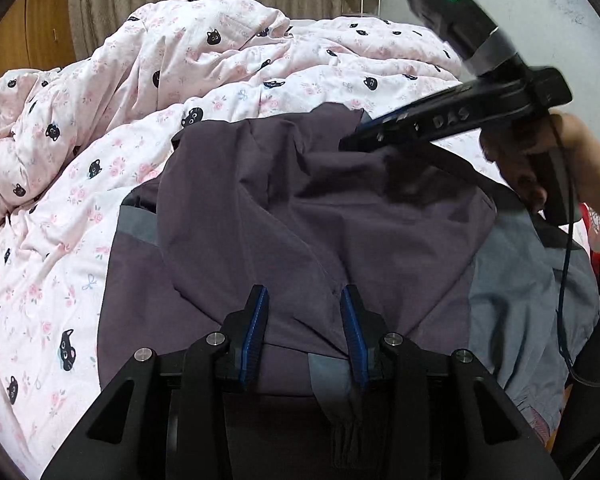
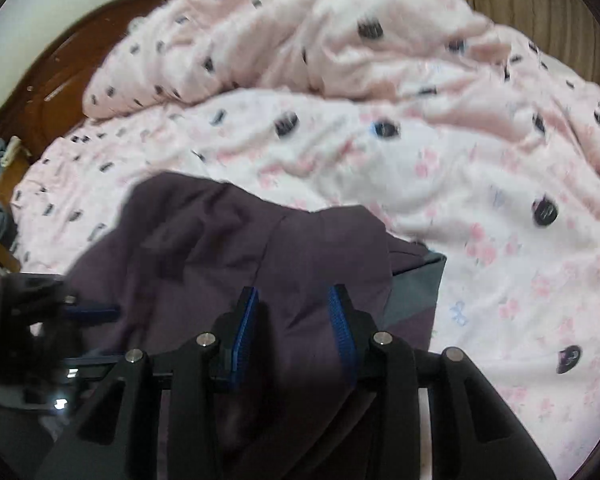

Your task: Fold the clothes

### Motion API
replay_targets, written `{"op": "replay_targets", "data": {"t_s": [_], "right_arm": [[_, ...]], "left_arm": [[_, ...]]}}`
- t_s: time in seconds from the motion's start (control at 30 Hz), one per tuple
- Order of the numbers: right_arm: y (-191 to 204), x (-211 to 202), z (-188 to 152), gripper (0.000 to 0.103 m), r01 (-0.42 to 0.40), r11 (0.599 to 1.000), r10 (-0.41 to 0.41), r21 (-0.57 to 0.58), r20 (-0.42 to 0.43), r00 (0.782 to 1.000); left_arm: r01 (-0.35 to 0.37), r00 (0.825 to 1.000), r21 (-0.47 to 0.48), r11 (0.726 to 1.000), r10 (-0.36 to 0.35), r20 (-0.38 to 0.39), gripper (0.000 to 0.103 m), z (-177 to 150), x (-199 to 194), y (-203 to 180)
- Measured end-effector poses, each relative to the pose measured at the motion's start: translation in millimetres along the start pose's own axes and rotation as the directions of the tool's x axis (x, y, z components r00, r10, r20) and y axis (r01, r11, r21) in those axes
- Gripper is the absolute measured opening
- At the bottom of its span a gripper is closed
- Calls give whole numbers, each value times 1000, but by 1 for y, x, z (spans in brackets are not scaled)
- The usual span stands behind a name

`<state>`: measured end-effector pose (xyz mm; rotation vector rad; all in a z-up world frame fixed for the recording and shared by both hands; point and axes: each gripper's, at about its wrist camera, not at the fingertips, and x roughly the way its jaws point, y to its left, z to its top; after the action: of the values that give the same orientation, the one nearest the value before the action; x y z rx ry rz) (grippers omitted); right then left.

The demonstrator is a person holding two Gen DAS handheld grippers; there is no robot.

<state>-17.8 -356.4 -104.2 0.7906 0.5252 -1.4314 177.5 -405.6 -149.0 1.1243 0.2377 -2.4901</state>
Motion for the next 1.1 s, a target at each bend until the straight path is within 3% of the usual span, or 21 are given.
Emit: {"op": "replay_targets", "data": {"t_s": [0.17,0.4,0.47,0.6,0.83,1.1], "right_arm": [[-12,22,7,38,56,998,-55,38,-36,998],[-1,-40,-20,40,74,995,-80,74,72,994],[6,-55,-32,45,65,995,-71,77,90,993],[22,-65,-50,46,59,997,-64,55,107,992],[40,-28,-76,45,130,991,-130,-8,-7,991],[34,-97,-96,46,93,991,-104,93,129,986]], "left_arm": [[-1,1000,-11,1000,2,30,34,0,-8,0],[-19,991,-58,998,26,132,62,-7,-48,-6],[-20,991,-71,997,29,131,62,-13,-53,-10],[-51,994,-60,997,57,98,62,-21,-52,-19],[-75,989,-132,988,91,118,62,-33,-70,-23],[-65,985,-236,970,100,138,62,-70,-109,-26]]}}
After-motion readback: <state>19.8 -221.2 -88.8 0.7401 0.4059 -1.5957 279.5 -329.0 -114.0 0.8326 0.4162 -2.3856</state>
